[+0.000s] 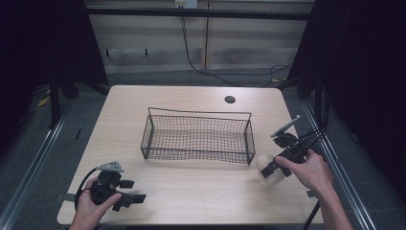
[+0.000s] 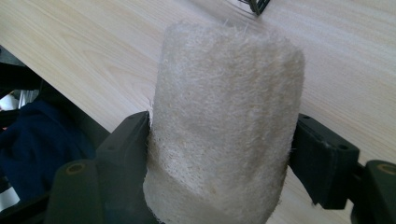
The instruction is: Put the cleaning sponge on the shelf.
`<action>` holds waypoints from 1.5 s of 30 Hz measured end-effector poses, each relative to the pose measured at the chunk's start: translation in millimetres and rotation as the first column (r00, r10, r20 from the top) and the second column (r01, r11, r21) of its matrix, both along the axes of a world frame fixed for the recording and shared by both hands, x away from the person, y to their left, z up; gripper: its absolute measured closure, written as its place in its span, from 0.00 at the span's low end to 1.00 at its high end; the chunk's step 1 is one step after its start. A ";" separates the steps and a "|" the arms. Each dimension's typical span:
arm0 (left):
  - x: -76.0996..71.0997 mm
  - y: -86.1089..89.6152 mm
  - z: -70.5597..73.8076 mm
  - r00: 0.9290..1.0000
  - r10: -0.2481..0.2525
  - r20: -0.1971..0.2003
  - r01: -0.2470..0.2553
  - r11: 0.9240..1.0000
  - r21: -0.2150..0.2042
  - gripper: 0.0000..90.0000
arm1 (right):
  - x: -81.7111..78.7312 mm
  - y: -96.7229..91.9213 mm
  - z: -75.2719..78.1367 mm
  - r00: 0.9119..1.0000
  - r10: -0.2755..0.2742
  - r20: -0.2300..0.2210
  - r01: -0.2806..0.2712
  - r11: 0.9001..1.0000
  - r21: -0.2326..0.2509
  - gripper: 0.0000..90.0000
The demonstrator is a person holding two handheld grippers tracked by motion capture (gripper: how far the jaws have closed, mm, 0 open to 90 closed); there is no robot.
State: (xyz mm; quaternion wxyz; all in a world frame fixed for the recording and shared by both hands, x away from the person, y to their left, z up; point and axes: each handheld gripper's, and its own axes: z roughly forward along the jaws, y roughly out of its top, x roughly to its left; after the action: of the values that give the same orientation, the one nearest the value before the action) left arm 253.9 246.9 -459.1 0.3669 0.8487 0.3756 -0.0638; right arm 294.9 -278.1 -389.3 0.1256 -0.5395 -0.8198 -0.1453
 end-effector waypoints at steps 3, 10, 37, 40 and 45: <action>0.0 0.2 0.2 1.000 -0.001 -0.001 0.001 1.000 -0.001 0.21 | 1.0 0.6 3.5 1.000 0.011 0.000 -0.011 1.000 -0.003 0.29; 0.0 0.2 0.0 1.000 0.001 0.003 -0.001 1.000 -0.003 0.21 | 5.1 1.5 11.7 1.000 0.020 -0.006 -0.020 1.000 0.012 0.29; -0.2 0.1 0.2 1.000 -0.001 0.001 0.001 1.000 -0.002 0.21 | 30.6 28.4 48.2 0.995 0.089 0.040 -0.089 0.996 0.002 0.29; -0.2 -0.1 0.2 1.000 -0.004 0.000 0.004 1.000 -0.002 0.21 | 34.9 31.8 52.9 0.994 0.097 0.043 -0.097 0.995 0.005 0.29; -0.2 0.0 0.2 1.000 -0.004 0.001 0.004 1.000 -0.001 0.21 | 42.6 38.6 61.1 0.993 0.109 0.049 -0.110 0.994 0.007 0.29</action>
State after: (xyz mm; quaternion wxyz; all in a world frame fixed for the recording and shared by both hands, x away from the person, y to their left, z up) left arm 253.7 246.9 -458.9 0.3675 0.8491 0.3738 -0.0643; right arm 337.5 -239.4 -328.2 0.1160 -0.4895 -0.8502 -0.1552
